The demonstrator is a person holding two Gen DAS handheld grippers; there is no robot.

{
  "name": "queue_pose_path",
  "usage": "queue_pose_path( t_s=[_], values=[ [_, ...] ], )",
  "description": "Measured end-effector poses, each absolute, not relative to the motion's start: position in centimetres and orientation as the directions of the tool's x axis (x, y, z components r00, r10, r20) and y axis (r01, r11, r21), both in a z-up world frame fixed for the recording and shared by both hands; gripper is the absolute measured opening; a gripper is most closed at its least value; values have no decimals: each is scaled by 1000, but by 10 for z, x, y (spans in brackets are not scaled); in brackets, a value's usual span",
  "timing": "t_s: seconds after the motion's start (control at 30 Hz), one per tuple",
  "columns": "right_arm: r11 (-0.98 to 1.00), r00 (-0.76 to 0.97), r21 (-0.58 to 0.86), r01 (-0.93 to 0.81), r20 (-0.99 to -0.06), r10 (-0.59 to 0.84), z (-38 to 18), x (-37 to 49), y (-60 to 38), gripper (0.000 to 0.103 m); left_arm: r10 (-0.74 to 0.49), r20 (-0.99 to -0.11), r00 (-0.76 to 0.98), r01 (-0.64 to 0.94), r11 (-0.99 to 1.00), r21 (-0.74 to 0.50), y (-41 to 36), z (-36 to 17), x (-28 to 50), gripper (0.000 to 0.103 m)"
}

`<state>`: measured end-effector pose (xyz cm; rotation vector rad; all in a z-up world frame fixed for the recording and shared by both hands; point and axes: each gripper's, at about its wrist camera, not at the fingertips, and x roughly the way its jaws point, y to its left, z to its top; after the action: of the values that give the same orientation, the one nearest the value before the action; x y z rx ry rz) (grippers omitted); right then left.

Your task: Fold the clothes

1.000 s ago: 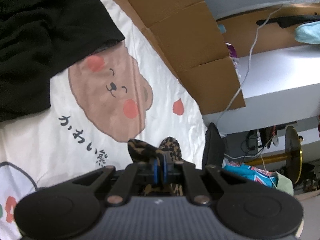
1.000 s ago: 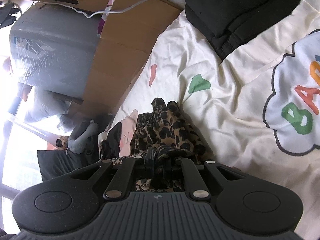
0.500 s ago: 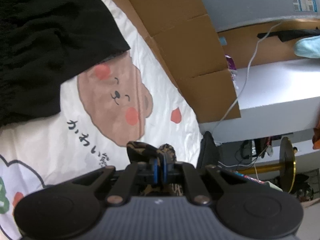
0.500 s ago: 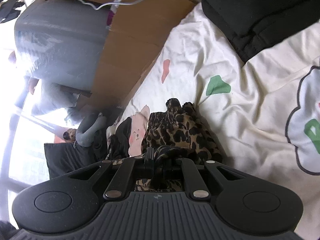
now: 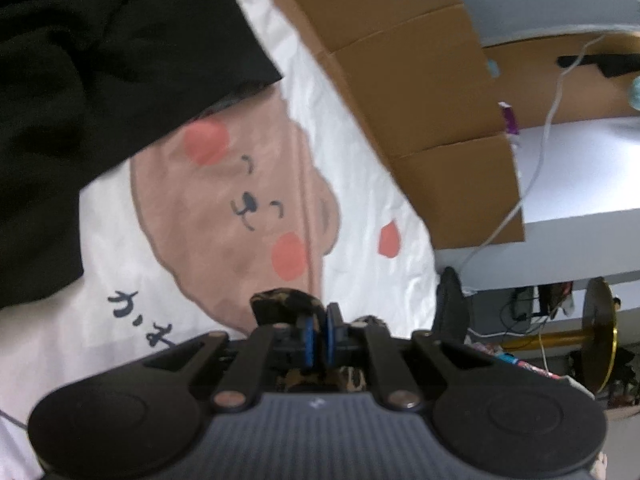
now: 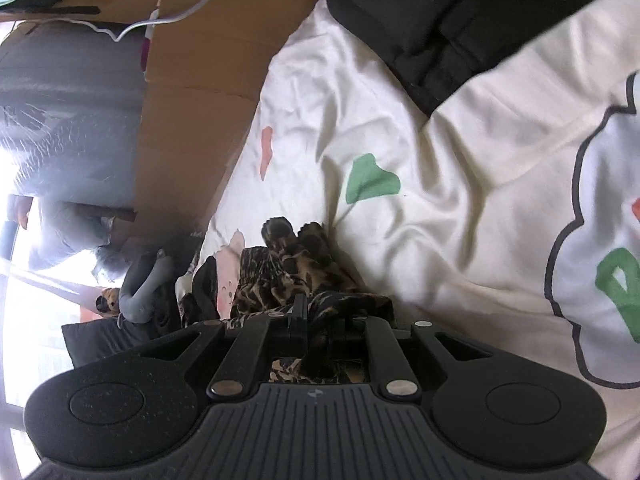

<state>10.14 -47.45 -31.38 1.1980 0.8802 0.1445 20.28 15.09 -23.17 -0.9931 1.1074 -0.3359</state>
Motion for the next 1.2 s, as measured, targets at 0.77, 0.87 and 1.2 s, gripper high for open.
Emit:
queue_pose_path(
  t_s=[0.77, 0.87, 1.2],
  values=[
    [431, 729, 851, 300, -496, 472, -299, 134, -494, 52, -705, -528, 474, -103, 551, -828, 148, -213, 233, 50],
    [502, 730, 815, 288, -526, 436, -290, 132, -496, 52, -654, -587, 477, -50, 646, -761, 147, -205, 235, 50],
    [670, 667, 689, 278, -640, 381, -289, 121, -487, 52, -511, -733, 448, 88, 841, -533, 123, -207, 235, 49]
  ],
)
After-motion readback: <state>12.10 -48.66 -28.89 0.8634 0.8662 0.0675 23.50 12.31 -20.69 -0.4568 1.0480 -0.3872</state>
